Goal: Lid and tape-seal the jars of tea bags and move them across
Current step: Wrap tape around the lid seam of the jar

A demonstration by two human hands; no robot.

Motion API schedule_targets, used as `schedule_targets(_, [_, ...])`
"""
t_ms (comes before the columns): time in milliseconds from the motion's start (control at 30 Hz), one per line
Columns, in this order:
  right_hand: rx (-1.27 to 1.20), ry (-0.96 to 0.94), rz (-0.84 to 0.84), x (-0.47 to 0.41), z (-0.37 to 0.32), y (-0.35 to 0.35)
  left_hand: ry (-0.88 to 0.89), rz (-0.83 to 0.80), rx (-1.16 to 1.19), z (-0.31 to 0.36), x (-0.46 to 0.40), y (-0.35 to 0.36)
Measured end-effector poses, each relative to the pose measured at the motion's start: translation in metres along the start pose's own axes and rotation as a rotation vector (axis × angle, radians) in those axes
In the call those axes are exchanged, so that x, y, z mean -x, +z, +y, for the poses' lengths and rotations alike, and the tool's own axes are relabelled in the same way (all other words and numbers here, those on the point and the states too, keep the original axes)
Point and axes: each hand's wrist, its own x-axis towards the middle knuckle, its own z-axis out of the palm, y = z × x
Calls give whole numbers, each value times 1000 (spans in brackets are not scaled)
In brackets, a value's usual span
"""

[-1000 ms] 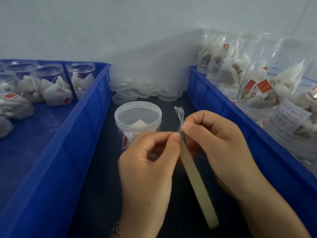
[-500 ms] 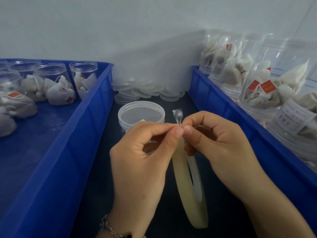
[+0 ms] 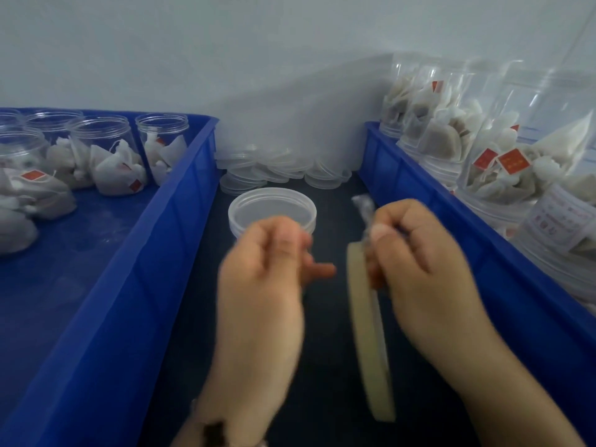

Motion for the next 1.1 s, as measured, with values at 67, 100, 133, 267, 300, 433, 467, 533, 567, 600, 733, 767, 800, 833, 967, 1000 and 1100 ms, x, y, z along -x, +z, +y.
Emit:
schedule_targets(67, [-23, 16, 63, -4, 0, -7, -61, 69, 157, 1, -5, -4])
schedule_targets(100, [-33, 18, 53, -4, -1, -9, -59, 53, 139, 1, -4, -4])
schedule_targets(133, [-40, 15, 16, -4, -2, -9, -41, 27, 88, 1, -3, -3])
schedule_targets(267, [-32, -37, -144, 1, -4, 0, 99, -105, -100, -1, 3, -1])
schedule_targets(300, [-29, -45, -158, 1, -4, 0, 147, -132, -154, -1, 2, -2])
schedule_targets(433, [-39, -48, -182, 0, -4, -2, 202, -165, -251, 1, -3, -6])
schedule_targets(467, [-42, -47, -186, 0, -5, -2, 195, -165, -244, 2, -4, -6])
schedule_targets(533, [-42, -49, -196, 0, -5, -1, 178, -161, -239, 3, -4, -7])
schedule_targets(567, [-41, -49, -200, 1, -5, -1, 164, -157, -234, 3, -4, -7])
schedule_targets(600, [-37, -49, -203, 1, -5, 0, 143, -161, -225, 4, -3, -7])
schedule_targets(733, [-19, -53, -213, 1, -5, -1, 112, -215, -206, 6, -2, -6])
schedule_targets(767, [-21, -55, -214, 1, -5, -1, 118, -223, -199, 5, -2, -6])
schedule_targets(800, [-25, -57, -215, 1, -5, -2, 135, -228, -205, 5, -2, -7])
schedule_targets(833, [-28, -58, -216, 1, -6, -2, 162, -233, -222, 5, -2, -8])
schedule_targets(967, [-19, -56, -207, 1, -6, -1, 199, -201, -265, 3, -3, -9])
schedule_targets(1000, [-18, -55, -200, 1, -6, -1, 198, -189, -273, 2, -4, -9])
schedule_targets(1100, [-26, -51, -181, 1, -6, -1, 223, -181, -313, 0, -4, -9])
